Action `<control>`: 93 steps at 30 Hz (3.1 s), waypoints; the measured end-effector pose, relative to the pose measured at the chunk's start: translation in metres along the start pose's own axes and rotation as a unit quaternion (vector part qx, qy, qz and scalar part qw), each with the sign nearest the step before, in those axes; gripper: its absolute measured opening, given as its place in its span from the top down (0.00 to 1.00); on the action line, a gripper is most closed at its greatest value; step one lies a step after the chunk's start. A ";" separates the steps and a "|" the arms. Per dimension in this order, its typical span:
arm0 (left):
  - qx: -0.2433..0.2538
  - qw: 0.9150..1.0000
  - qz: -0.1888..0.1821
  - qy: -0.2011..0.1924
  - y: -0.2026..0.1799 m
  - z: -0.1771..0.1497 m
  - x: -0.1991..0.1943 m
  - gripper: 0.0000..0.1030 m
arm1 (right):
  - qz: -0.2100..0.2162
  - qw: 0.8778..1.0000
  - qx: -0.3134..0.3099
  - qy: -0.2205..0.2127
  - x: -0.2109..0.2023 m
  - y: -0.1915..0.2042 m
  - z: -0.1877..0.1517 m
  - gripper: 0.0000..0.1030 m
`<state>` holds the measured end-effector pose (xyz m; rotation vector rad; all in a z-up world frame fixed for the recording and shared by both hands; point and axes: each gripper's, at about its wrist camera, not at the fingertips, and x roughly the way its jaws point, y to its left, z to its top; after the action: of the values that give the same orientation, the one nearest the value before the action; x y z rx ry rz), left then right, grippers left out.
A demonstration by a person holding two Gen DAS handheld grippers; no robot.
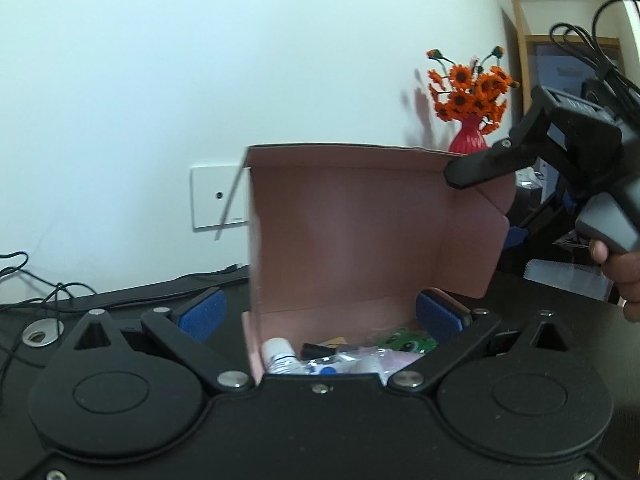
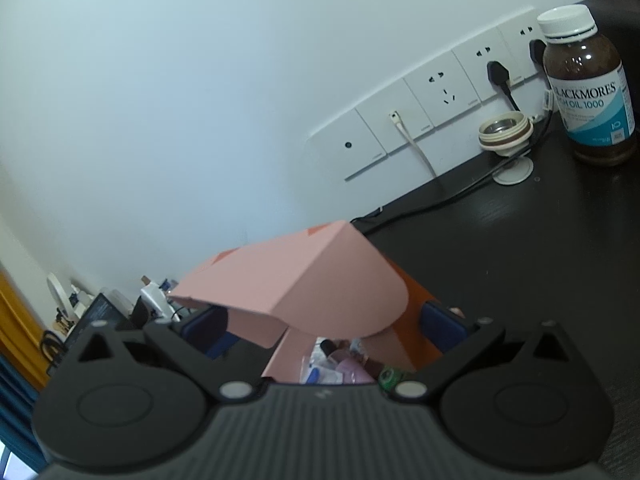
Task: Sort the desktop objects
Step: 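Push the pink box lid down over the box with the right gripper, then press the lid flat onto the box rim with the right gripper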
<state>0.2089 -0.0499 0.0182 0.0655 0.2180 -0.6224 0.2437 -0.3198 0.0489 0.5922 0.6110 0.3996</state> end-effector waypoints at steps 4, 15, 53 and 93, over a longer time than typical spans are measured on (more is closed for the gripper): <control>0.018 1.000 -0.007 -0.004 -0.012 0.001 0.001 0.00 | 0.001 1.000 -0.003 0.004 -0.002 0.003 -0.003 0.01; 0.022 1.000 -0.010 0.003 -0.015 0.000 -0.006 0.00 | 0.009 1.000 0.000 0.011 -0.005 0.007 -0.015 0.01; 0.047 0.998 -0.006 0.046 -0.021 -0.011 -0.009 0.00 | -0.047 0.994 -0.015 -0.094 -0.048 0.022 -0.011 0.01; 0.043 0.997 -0.013 0.068 -0.021 -0.015 -0.007 0.00 | -0.055 0.981 0.186 -0.002 0.017 -0.012 -0.012 0.01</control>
<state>0.1885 -0.0613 0.0054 0.1889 0.3237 -0.6534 0.2507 -0.3153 0.0263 0.9101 0.7175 0.1786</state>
